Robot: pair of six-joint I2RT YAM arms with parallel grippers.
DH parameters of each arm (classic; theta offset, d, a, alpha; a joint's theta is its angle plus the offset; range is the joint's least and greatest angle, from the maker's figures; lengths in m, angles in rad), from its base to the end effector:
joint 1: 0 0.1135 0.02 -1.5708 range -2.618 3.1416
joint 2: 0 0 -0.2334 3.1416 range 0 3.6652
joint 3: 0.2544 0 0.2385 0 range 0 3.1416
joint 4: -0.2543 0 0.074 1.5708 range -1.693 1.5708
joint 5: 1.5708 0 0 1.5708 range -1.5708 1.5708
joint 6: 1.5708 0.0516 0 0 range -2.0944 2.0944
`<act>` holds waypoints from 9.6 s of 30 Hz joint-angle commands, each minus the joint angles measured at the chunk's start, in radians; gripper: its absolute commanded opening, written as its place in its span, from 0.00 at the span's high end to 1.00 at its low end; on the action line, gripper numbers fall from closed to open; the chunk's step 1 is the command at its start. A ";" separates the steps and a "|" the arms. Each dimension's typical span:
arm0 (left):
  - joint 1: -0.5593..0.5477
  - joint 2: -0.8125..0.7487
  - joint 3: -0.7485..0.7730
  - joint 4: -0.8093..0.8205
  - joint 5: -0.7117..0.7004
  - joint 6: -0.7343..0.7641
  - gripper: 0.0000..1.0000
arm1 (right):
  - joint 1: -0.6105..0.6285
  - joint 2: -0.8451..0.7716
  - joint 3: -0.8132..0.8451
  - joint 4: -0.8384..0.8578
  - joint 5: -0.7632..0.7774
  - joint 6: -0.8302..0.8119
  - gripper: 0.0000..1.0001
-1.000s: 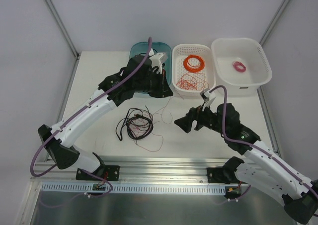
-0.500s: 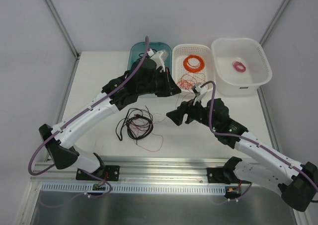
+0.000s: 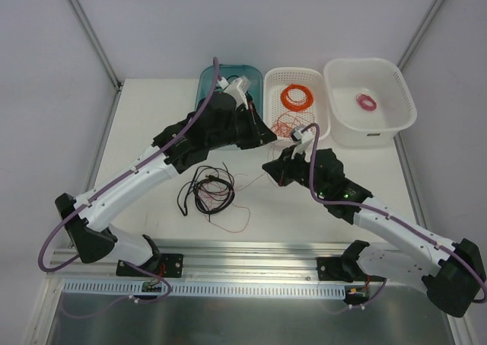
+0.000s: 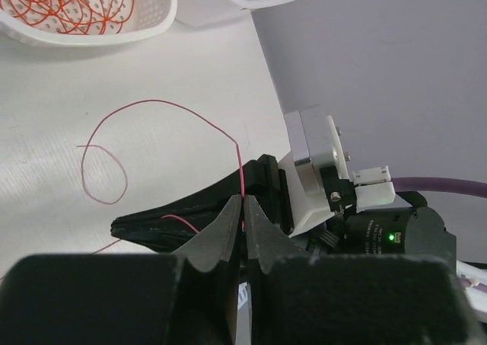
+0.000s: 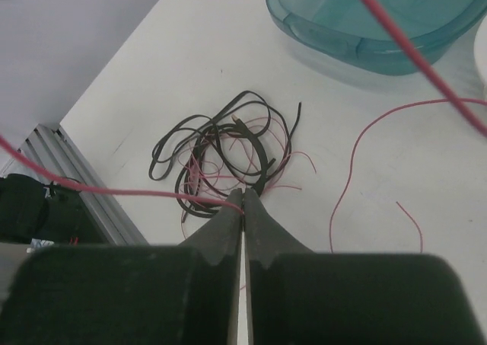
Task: Untangle the cables
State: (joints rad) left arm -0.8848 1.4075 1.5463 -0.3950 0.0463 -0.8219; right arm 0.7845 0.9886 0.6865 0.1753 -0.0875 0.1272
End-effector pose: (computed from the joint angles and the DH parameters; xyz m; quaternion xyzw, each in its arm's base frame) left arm 0.2033 -0.2521 0.4034 0.0390 0.7906 -0.4723 0.3878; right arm 0.1768 0.1828 0.2812 -0.2693 0.7003 0.3201 0.5784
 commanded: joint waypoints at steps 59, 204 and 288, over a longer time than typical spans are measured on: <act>0.510 0.079 -0.746 -0.137 -0.388 0.052 0.18 | -0.123 -0.080 1.288 -0.574 0.617 -0.528 0.99; 0.702 -0.636 -0.905 0.005 0.204 0.560 0.01 | -0.386 0.239 0.166 -0.767 0.420 0.399 0.99; 0.704 -0.529 -0.916 -0.004 0.181 0.494 0.01 | -0.904 0.346 0.754 -0.816 0.008 0.016 0.03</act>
State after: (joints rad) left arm -0.1825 0.8516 0.6403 -0.4225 0.2531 -0.2890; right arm -0.1806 1.4517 1.5234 -0.6113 -0.0525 0.1677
